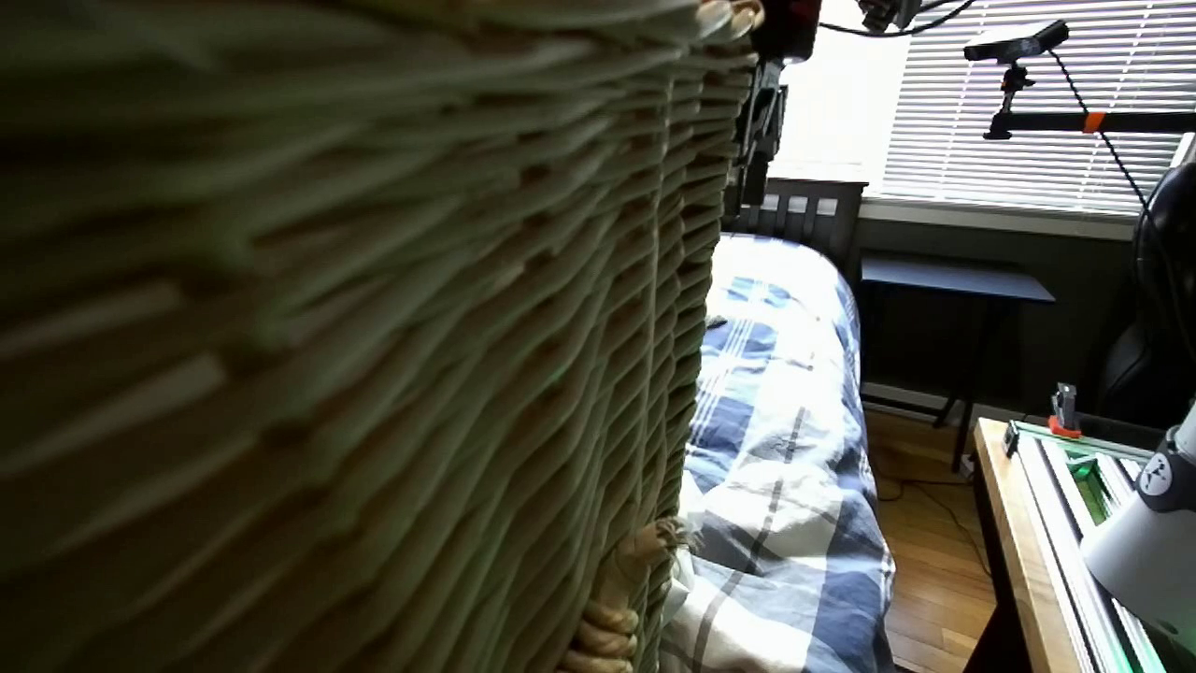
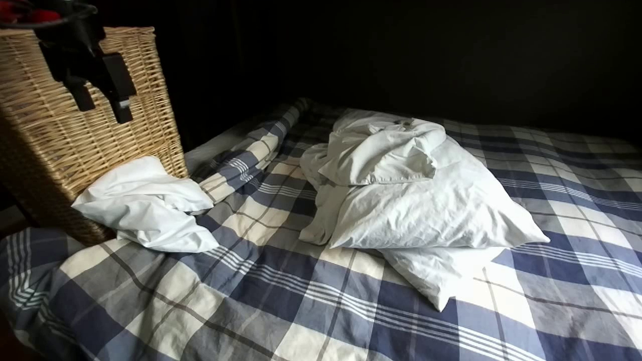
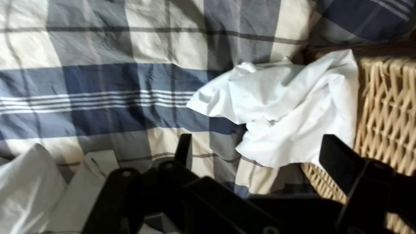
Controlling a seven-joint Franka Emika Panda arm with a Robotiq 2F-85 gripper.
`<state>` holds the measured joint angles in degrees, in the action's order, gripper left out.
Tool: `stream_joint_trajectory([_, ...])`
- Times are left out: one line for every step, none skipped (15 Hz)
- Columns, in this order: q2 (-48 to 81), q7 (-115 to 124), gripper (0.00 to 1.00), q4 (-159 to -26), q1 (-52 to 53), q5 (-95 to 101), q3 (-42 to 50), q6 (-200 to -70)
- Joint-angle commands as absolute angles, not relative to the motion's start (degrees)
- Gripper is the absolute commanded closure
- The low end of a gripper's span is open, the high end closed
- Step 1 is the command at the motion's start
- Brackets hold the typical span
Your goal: Pick up the white cloth close to the basket and put it inside the washing basket
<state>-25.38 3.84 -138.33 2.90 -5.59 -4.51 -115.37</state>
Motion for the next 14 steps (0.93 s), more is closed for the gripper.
stream_joint_trajectory([-22.5,-5.79,0.0,-143.73,6.18,-12.19,-1.64,-130.39])
stream_joint_trajectory([-20.99,-10.15,0.0,-145.17,7.07,-13.97,-0.53,-134.94])
stream_joint_trajectory([-19.32,-14.92,0.0,-146.48,8.19,-16.53,0.99,-139.45])
stream_joint_trajectory([-17.51,-19.4,0.0,-147.58,11.23,-19.09,3.96,-143.18])
stream_joint_trajectory([-15.85,-23.78,0.0,-148.19,15.11,-22.16,7.56,-145.87])
stream_joint_trajectory([-14.41,-28.27,0.0,-148.41,18.74,-25.02,10.59,-147.69])
stream_joint_trajectory([-13.37,-32.84,0.0,-148.32,22.12,-27.99,13.35,-148.72])
stream_joint_trajectory([-12.14,-37.54,0.0,-147.66,25.02,-30.91,15.61,-148.62])
stream_joint_trajectory([-11.33,-41.99,0.0,-147.01,27.55,-33.9,17.57,-147.96])
stream_joint_trajectory([-10.4,-46.38,0.0,-146.29,29.39,-36.39,19.0,-146.59])
stream_joint_trajectory([-9.11,-50.74,0.0,-145.15,30.52,-38.38,20.19,-144.58])
stream_joint_trajectory([-11.34,-44.54,0.0,-147.25,21.59,-35.82,11.45,-146.22])
stream_joint_trajectory([-10.55,-47.5,0.0,-146.72,22.26,-37.48,11.78,-145.7])
stream_joint_trajectory([-9.96,-48.93,0.0,-146.32,22.53,-38.19,11.94,-145.51])
